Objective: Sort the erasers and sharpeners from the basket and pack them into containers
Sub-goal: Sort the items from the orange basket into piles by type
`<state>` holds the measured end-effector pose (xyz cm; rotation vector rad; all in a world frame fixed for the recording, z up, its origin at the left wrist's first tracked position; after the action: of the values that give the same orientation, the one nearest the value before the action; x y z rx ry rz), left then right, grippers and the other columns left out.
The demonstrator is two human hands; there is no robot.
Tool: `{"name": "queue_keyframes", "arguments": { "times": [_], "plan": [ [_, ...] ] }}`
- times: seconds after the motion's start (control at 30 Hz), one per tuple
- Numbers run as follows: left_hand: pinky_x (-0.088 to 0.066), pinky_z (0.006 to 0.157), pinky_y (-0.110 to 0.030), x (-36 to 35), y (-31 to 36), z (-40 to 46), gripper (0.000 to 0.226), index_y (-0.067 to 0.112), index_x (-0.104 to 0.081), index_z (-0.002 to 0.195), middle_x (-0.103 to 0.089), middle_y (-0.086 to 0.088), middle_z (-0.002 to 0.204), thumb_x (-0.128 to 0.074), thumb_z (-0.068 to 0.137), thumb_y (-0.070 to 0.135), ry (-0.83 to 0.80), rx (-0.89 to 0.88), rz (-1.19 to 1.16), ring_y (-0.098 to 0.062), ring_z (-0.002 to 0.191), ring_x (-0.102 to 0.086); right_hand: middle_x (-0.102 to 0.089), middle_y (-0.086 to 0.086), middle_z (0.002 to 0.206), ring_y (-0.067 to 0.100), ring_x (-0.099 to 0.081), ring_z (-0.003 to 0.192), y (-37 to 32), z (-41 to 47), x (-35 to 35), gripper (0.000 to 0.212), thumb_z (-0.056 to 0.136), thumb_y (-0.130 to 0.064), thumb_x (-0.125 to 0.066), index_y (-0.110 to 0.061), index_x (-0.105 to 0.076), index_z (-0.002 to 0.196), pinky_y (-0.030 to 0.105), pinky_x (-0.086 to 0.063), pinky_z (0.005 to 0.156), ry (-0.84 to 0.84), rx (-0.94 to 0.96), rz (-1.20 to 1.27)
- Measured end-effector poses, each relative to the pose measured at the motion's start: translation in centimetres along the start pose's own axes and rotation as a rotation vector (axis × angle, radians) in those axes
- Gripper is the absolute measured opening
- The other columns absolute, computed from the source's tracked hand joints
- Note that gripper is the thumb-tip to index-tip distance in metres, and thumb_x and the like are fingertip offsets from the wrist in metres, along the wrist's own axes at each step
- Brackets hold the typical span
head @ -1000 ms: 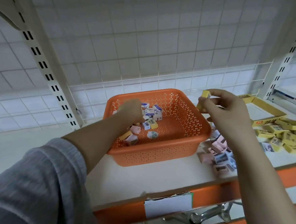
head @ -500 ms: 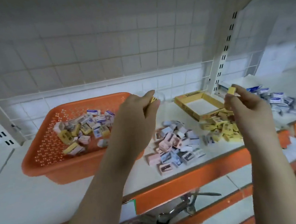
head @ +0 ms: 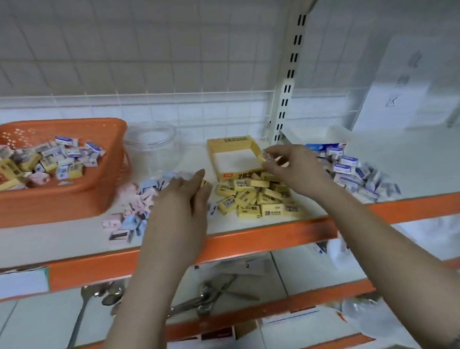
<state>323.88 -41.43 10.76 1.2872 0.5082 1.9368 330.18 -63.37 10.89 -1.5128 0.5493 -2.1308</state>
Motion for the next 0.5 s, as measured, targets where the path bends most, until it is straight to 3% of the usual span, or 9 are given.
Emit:
{"name": "queue_keyframes", "arguments": {
  "times": [0.1, 0.17, 0.27, 0.33, 0.4, 0.5],
  "plan": [
    [-0.033, 0.091, -0.023, -0.3, -0.4, -1.3, 0.039, 0.015, -0.053, 0.132, -0.057, -0.012, 0.128, -0.049, 0.095, 0.024, 0.028, 0.041, 0.041, -0.026, 0.120, -0.050, -0.067, 0.005, 0.111, 0.012, -0.058, 0.091, 0.5, 1.6, -2.5, 0.036, 0.089, -0.026, -0.063, -0.010, -0.063, 0.121, 0.018, -0.040, 0.077, -0.132, 0.035, -0.101],
    [-0.032, 0.080, -0.015, -0.3, -0.5, -1.7, 0.040, 0.015, -0.054, 0.132, -0.060, -0.009, 0.125, -0.055, 0.092, 0.024, 0.043, 0.058, 0.036, -0.024, 0.111, -0.055, -0.067, 0.006, 0.112, 0.011, -0.058, 0.092, 1.0, 1.9, -3.5, 0.036, 0.089, -0.027, -0.063, -0.010, -0.064, 0.121, 0.018, -0.041, 0.080, -0.171, 0.027, -0.109],
    [-0.030, 0.065, 0.000, -0.5, -0.3, -1.4, 0.046, 0.019, -0.054, 0.131, -0.064, 0.001, 0.109, -0.064, 0.086, 0.027, 0.042, 0.067, 0.023, -0.012, 0.088, -0.053, -0.067, 0.001, 0.110, 0.004, -0.054, 0.082, 1.5, 1.4, -3.8, 0.034, 0.090, -0.029, -0.062, -0.013, -0.064, 0.120, 0.013, -0.040, 0.070, -0.167, -0.006, -0.066],
    [-0.031, 0.065, 0.004, -1.4, -0.3, -0.5, 0.049, 0.021, -0.055, 0.130, -0.065, 0.003, 0.105, -0.068, 0.083, 0.028, 0.016, 0.062, -0.003, -0.008, 0.084, -0.052, -0.066, -0.001, 0.111, 0.003, -0.057, 0.082, 1.9, 0.7, -3.1, 0.031, 0.091, -0.029, -0.060, -0.014, -0.066, 0.118, 0.013, -0.043, 0.072, -0.114, -0.029, -0.007],
    [-0.033, 0.071, -0.002, -3.0, -0.5, 1.2, 0.048, 0.021, -0.057, 0.128, -0.066, 0.000, 0.114, -0.069, 0.082, 0.028, -0.027, 0.064, -0.032, -0.012, 0.095, -0.058, -0.066, -0.002, 0.112, 0.007, -0.059, 0.095, 2.7, -0.5, -1.6, 0.029, 0.092, -0.029, -0.058, -0.015, -0.067, 0.116, 0.017, -0.044, 0.084, 0.000, -0.060, 0.079],
    [-0.034, 0.082, -0.011, -6.0, -1.1, 4.0, 0.045, 0.020, -0.056, 0.129, -0.061, -0.001, 0.125, -0.065, 0.087, 0.028, -0.114, 0.068, -0.030, -0.013, 0.108, -0.057, -0.066, -0.004, 0.102, 0.006, -0.056, 0.091, 4.6, -4.0, 0.6, 0.023, 0.092, -0.020, -0.058, -0.012, -0.069, 0.110, -0.001, -0.035, 0.073, 0.213, -0.094, 0.176]
  ]
}}
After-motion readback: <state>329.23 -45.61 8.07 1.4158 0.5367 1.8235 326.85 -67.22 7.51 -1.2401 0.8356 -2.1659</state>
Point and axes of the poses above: each hand's wrist, its own z-axis towards the middle knuckle, its own x-axis out of the back of the hand, y = z × x, the point moved 8 cm from there along z, towards the middle knuckle
